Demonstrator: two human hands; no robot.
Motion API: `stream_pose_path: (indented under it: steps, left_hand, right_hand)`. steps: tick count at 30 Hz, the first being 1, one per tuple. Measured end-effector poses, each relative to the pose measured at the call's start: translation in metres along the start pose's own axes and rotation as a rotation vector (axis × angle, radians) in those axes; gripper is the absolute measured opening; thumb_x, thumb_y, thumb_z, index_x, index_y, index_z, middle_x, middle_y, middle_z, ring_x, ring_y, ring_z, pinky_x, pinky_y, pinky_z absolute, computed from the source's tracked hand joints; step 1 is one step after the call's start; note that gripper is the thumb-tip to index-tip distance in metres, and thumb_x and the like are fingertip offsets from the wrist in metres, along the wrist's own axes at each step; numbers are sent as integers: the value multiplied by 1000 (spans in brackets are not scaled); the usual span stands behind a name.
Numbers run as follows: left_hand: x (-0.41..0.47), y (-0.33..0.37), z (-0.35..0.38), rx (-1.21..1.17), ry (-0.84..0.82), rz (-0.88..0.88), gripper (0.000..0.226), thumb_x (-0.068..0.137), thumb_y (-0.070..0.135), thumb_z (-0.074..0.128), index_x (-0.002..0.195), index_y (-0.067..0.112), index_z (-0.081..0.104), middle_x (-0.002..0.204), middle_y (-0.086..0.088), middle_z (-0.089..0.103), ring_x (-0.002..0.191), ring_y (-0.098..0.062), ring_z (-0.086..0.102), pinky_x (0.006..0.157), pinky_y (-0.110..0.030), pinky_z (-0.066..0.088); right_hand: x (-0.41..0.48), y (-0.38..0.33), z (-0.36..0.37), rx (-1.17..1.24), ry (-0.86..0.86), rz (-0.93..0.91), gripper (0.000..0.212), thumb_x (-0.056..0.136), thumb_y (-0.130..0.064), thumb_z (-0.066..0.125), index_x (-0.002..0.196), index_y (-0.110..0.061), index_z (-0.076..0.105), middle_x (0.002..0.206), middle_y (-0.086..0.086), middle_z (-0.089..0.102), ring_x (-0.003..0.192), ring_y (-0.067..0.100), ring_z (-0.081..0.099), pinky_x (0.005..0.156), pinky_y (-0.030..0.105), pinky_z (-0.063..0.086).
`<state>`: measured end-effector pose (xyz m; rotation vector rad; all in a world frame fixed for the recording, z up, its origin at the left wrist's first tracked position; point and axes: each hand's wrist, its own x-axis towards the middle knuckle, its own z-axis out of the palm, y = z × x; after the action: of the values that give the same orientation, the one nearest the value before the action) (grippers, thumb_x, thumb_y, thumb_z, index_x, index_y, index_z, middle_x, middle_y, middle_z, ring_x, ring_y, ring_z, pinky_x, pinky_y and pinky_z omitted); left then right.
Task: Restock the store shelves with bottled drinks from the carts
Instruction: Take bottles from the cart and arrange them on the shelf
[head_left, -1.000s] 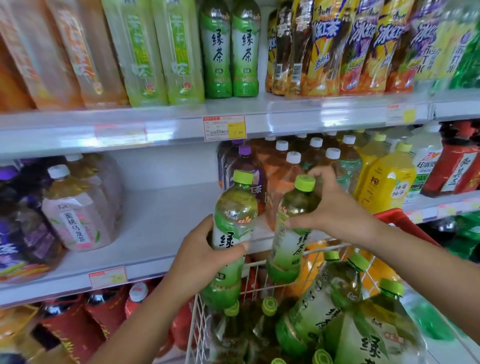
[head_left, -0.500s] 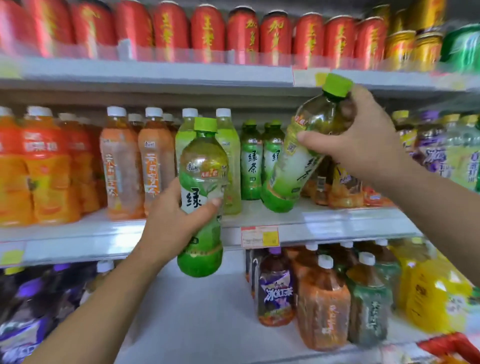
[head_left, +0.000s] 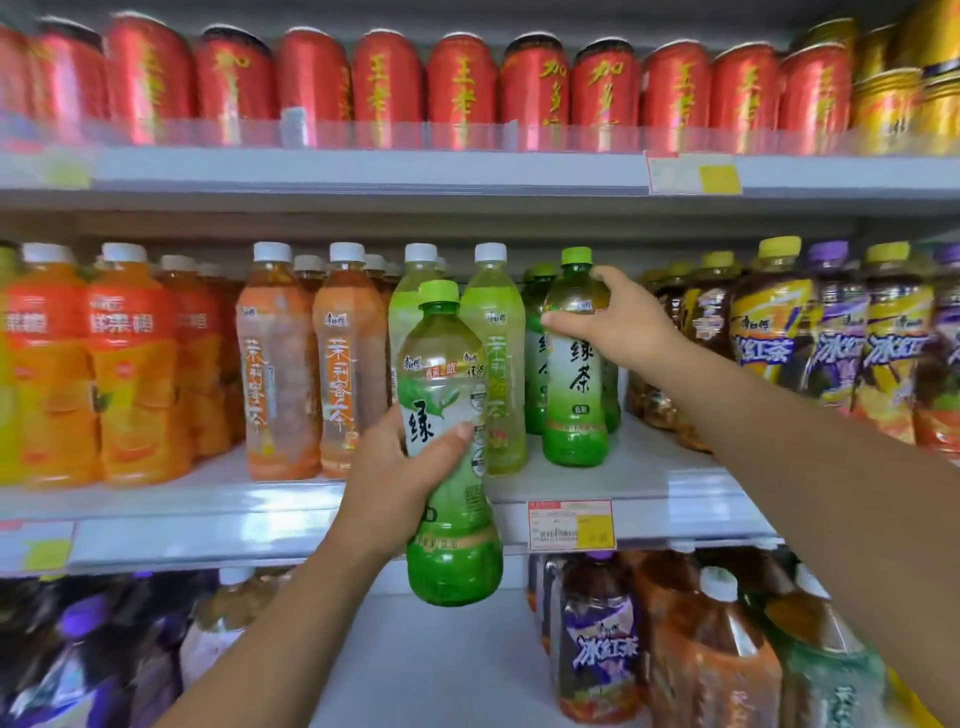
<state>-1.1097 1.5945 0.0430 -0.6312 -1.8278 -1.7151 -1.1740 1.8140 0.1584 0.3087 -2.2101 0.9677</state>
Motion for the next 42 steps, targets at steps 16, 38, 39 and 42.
stream_pose_path:
  steps: [16, 38, 39, 42]
  left_hand:
    - [2, -11, 0, -21, -14, 16, 48, 58, 56, 65, 96, 26, 68, 89, 8, 76, 82, -12, 73, 67, -25, 56]
    - [-1, 60, 38, -8, -130, -43, 47, 69, 24, 86, 109, 21, 61, 92, 10, 75, 83, -4, 72, 70, -22, 58]
    - [1, 61, 45, 22, -134, -21, 48, 67, 25, 87, 108, 24, 61, 93, 11, 75, 84, -4, 72, 75, -26, 60]
    - [8, 67, 59, 90, -189, 12, 52, 66, 31, 89, 110, 27, 61, 98, 9, 75, 90, -8, 72, 85, -39, 59]
  right_hand:
    - [-9, 56, 48, 79, -106, 193, 75, 68, -41, 84, 121, -9, 41, 111, 5, 59, 103, 21, 58, 90, 41, 51]
    - [-162, -32, -1, 372, -277, -22, 47, 74, -30, 80, 104, -46, 48, 99, -26, 58, 86, -18, 56, 63, 3, 45]
    - [-159, -30, -2, 380, -227, -9, 45, 71, -29, 82, 98, -41, 49, 95, -23, 60, 83, -16, 58, 61, 4, 45]
    - [-147, -19, -3, 394, -94, 4, 45, 64, -28, 86, 91, -28, 51, 92, -11, 67, 82, 1, 65, 68, 21, 54]
